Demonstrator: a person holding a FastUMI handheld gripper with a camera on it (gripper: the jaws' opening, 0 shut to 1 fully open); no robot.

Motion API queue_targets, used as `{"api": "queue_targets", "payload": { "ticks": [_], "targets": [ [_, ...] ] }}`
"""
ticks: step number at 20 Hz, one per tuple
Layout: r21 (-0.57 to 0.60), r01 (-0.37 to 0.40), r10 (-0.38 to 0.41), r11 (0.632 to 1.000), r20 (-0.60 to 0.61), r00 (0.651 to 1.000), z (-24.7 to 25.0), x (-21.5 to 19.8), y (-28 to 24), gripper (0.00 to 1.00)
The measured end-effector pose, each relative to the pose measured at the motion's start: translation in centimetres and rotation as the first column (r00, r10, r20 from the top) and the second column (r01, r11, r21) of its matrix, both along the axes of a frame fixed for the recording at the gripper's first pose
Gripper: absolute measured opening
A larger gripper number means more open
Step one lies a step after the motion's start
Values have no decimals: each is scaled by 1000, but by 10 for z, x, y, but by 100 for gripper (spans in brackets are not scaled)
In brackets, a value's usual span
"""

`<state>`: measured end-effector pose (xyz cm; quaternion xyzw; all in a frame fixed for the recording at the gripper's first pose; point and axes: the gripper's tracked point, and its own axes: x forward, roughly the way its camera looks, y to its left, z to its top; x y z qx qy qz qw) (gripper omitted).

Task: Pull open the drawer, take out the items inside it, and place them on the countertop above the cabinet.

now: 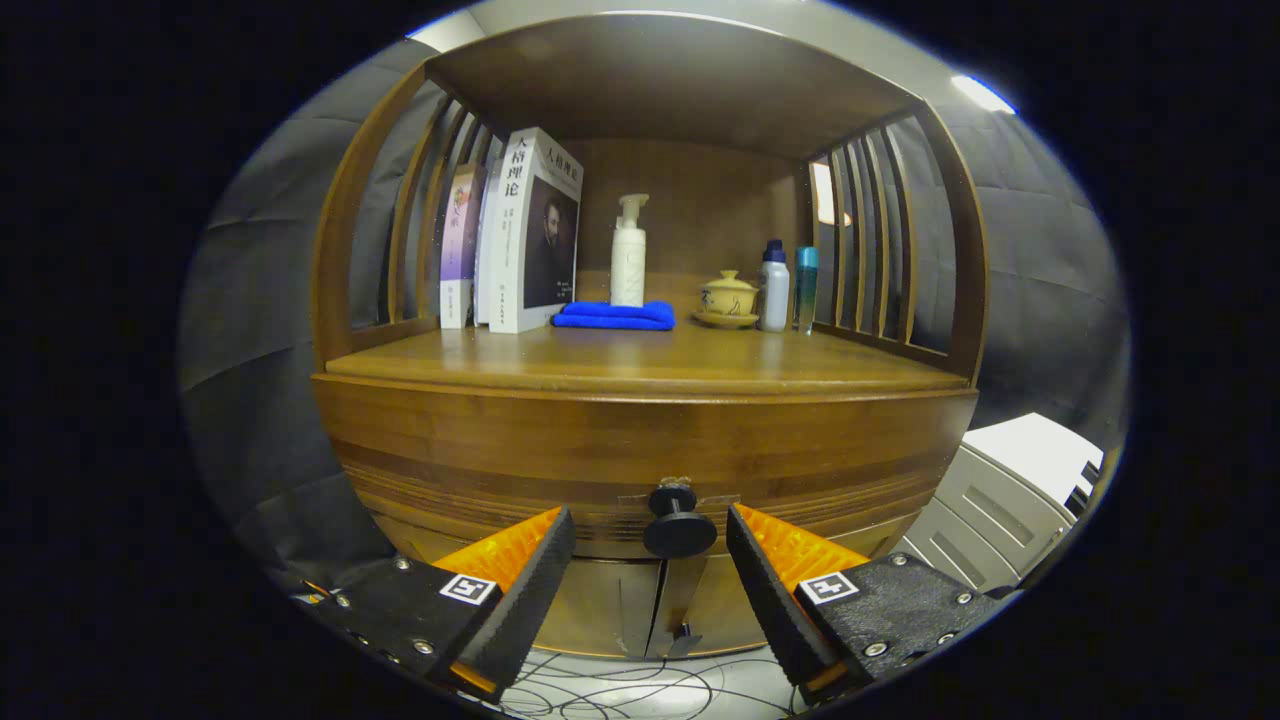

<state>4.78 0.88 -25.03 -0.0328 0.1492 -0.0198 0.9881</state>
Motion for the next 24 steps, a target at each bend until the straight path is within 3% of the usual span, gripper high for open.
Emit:
{"api": "queue_targets", "payload": {
  "ticks": [3,6,10,18,24],
  "targets": [
    [22,3,-2,1000,-28,1000,-14,10,-8,90],
    [77,33,-32,996,-10,999,-15,21,-18,73],
    [126,7,-7,992,-7,1000,-21,25,-15,48],
    [117,25,-29,993,36,999,-22,23,-17,30],
    [109,37,-40,993,19,999,-22,1,-19,28]
  ]
}}
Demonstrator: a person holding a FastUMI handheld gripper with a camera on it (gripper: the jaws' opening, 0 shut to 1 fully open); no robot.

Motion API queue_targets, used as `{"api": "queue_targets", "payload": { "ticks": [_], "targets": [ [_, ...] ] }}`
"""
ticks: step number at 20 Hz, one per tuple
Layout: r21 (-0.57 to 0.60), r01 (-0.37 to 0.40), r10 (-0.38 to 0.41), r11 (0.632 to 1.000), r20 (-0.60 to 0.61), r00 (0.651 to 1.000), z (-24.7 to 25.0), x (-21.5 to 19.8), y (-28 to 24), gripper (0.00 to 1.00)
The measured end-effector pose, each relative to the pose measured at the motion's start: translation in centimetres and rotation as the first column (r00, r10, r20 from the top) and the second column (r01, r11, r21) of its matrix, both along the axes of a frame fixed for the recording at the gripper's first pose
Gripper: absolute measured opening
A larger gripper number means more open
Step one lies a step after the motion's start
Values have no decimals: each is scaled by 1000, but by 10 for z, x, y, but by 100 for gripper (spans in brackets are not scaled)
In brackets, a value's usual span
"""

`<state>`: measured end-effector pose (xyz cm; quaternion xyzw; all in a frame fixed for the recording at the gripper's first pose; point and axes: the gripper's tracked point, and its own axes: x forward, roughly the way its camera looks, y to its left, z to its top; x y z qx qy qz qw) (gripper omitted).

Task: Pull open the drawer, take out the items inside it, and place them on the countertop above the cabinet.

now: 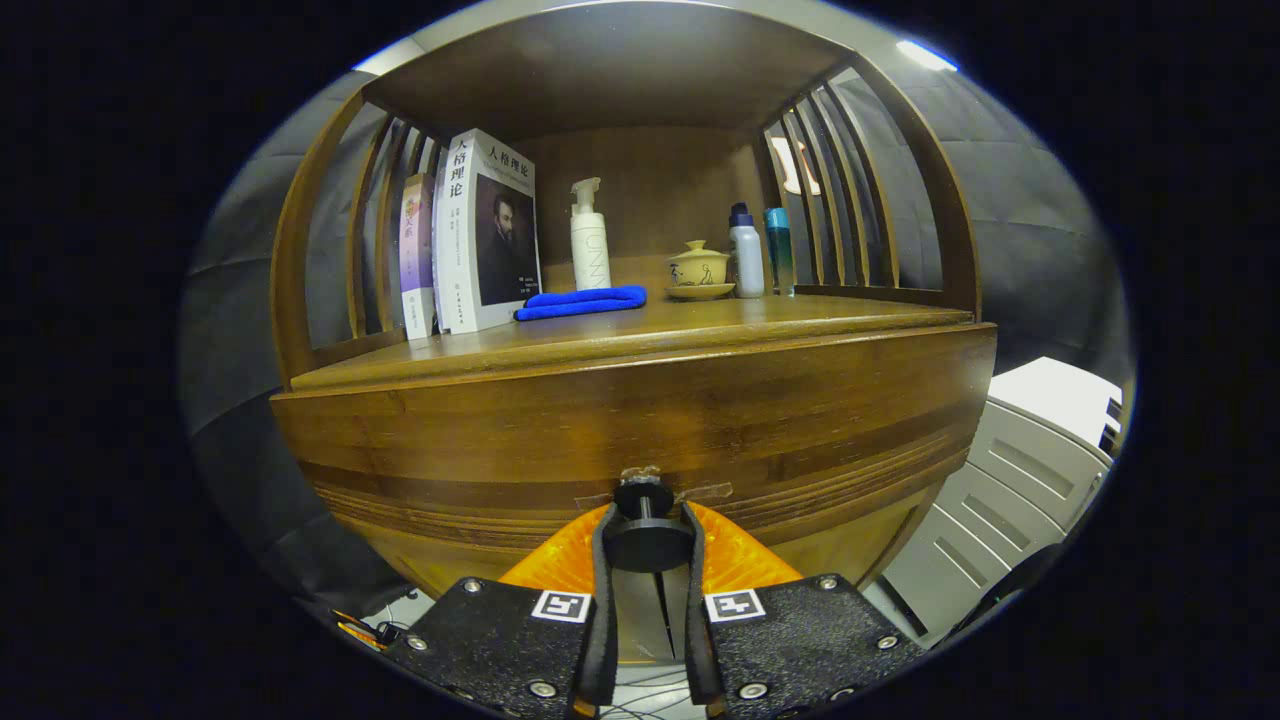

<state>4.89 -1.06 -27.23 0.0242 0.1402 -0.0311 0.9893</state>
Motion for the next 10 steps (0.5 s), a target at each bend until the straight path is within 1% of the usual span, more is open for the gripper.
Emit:
{"api": "queue_targets", "payload": {
  "ticks": [8,10],
  "targets": [
    [-32,6,-6,999,5,1000,4,-61,-2,28],
    [-23,-1,1,1000,7,1000,5,-74,-1,28]
  ]
}}
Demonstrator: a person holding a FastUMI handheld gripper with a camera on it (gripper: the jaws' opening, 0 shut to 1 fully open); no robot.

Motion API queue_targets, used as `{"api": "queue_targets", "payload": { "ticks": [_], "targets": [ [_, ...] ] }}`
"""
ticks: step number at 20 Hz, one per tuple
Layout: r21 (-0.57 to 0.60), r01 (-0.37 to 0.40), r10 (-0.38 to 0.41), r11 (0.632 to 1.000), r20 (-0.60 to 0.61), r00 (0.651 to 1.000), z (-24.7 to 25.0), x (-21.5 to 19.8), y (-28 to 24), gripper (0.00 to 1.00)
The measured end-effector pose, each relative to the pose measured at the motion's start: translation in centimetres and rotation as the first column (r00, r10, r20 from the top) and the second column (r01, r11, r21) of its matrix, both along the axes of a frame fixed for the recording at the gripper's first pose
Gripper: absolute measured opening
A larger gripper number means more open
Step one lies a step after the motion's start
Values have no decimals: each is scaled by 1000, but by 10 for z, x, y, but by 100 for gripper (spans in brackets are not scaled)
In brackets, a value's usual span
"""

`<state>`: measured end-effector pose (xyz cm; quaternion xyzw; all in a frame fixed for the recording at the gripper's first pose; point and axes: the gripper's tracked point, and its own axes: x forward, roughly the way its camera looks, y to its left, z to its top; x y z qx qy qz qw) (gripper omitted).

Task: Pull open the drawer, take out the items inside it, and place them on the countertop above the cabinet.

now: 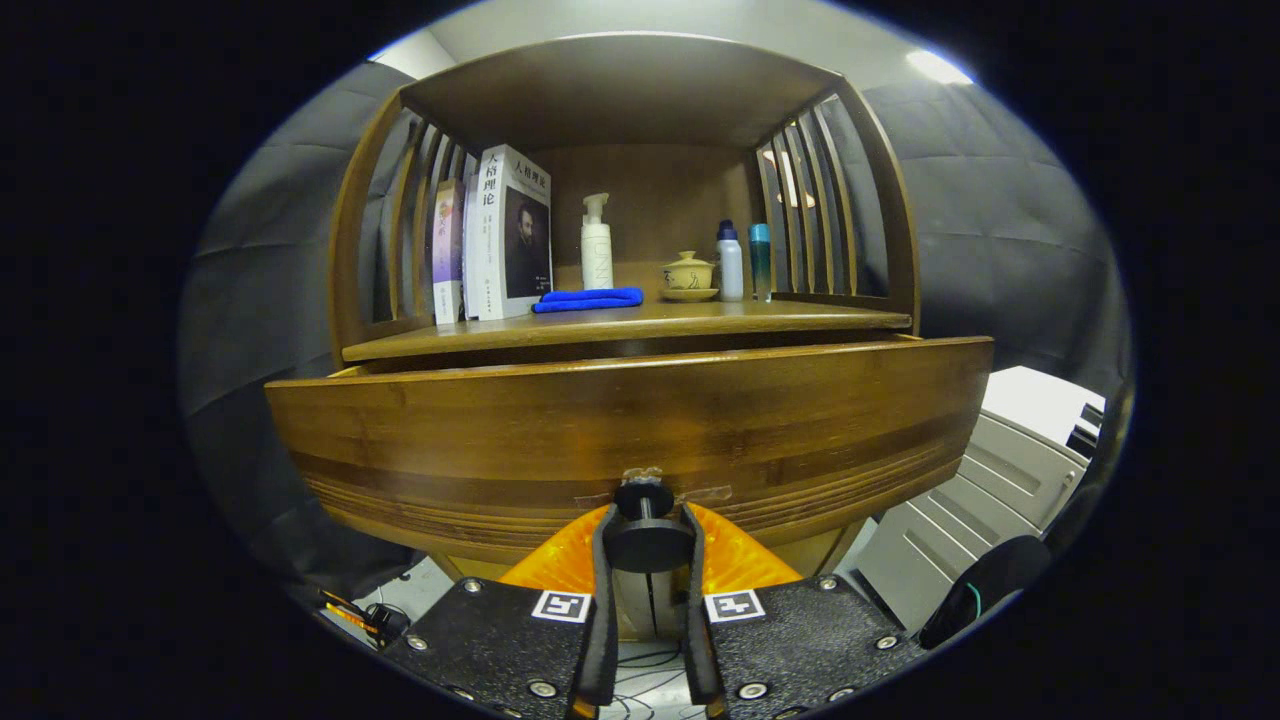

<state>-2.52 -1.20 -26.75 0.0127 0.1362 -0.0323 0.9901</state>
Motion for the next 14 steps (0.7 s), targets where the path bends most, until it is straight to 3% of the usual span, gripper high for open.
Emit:
{"api": "queue_targets", "payload": {
  "ticks": [14],
  "targets": [
    [-28,-20,19,999,-30,999,-1,-63,6,28]
  ]
}}
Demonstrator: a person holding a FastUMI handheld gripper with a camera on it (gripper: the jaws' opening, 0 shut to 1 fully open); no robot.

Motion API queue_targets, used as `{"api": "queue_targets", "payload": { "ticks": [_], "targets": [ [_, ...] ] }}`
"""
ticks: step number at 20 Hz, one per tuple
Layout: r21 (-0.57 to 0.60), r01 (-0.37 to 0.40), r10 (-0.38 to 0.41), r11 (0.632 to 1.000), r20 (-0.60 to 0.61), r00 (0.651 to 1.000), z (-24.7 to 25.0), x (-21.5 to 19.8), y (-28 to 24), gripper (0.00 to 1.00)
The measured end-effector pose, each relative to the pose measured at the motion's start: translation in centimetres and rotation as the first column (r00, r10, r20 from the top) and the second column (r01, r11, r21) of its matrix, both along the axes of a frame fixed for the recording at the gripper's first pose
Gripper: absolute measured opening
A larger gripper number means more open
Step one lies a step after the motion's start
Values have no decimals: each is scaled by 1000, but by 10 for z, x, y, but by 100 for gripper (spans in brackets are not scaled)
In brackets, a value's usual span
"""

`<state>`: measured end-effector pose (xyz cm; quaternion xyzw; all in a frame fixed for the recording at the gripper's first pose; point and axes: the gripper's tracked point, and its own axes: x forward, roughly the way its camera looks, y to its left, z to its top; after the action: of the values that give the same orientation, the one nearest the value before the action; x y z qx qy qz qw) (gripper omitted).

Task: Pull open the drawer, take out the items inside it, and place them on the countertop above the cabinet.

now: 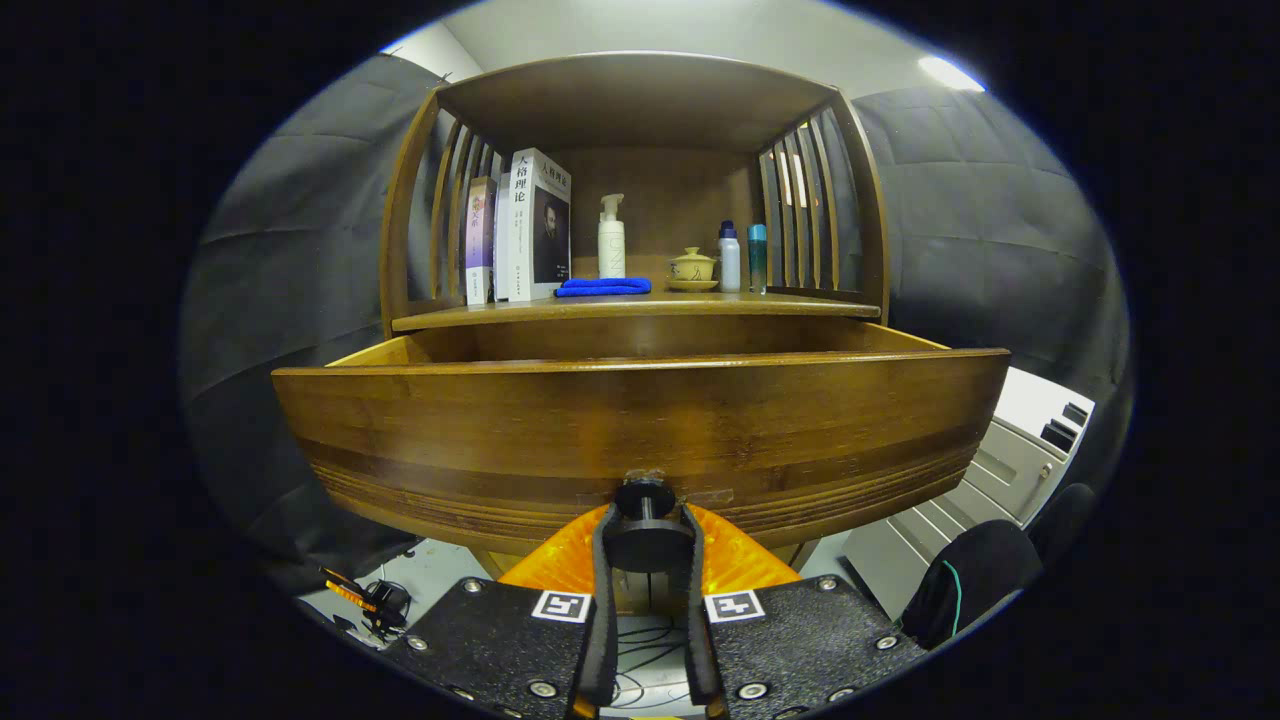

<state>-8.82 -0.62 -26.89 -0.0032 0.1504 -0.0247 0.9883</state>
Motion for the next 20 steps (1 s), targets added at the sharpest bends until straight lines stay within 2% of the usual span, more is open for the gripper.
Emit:
{"api": "queue_targets", "payload": {
  "ticks": [3,7,10,13,17,20],
  "targets": [
    [-1,-6,6,1000,1,1000,0,2,0,28],
    [26,-10,10,1000,-7,1000,0,2,2,36],
    [0,-58,58,998,-26,998,5,-3,6,66],
    [-39,-98,98,994,3,995,32,-7,8,97],
    [-45,-78,81,996,60,995,85,-4,7,96],
    [21,-121,119,992,77,990,119,5,22,96]
  ]
}}
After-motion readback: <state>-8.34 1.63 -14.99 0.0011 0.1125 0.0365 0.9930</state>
